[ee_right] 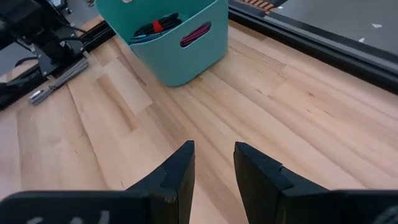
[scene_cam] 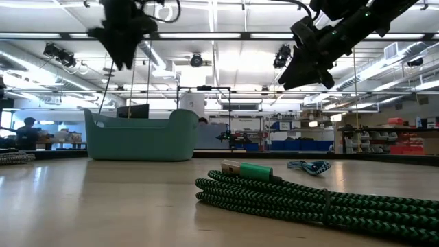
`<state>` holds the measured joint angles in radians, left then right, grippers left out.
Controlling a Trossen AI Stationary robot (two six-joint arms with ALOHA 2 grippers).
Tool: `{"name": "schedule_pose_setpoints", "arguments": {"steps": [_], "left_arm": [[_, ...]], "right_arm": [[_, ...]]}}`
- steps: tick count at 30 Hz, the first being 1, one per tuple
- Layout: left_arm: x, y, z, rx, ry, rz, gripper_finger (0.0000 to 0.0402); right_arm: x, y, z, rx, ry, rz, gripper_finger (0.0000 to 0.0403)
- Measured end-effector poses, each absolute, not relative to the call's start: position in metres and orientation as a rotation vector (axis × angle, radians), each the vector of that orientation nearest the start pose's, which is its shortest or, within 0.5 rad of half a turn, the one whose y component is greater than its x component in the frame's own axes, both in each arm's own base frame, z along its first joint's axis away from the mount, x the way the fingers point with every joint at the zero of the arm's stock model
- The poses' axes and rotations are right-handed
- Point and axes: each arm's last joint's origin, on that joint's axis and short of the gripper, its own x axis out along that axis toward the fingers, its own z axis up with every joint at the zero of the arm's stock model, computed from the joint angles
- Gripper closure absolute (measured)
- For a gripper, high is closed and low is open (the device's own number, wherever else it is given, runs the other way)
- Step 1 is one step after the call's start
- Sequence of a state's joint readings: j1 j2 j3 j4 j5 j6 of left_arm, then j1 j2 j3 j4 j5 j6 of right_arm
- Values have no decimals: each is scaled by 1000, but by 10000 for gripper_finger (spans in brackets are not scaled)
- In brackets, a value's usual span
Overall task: Pick and place USB-C Cables
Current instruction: Put the black and white USB charger cable into the green bin
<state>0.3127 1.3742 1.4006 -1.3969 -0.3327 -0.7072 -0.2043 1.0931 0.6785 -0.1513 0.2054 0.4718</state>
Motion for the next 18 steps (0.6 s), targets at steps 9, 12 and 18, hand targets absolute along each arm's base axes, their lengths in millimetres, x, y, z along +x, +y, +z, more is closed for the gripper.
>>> {"name": "schedule_pose_setpoints", "arguments": {"steps": [9,12,18], "left_arm": [[208,4,335,-707,1107,1104,253],[204,-11,322,-792,1128,1146,248],[188,-26,269,-962,1375,1244,235]], "right_arm": [[222,-52,243,379,483,-509,286],[222,-52,243,373,484,-507,286],[222,-52,243,365,486,-505,286]]}}
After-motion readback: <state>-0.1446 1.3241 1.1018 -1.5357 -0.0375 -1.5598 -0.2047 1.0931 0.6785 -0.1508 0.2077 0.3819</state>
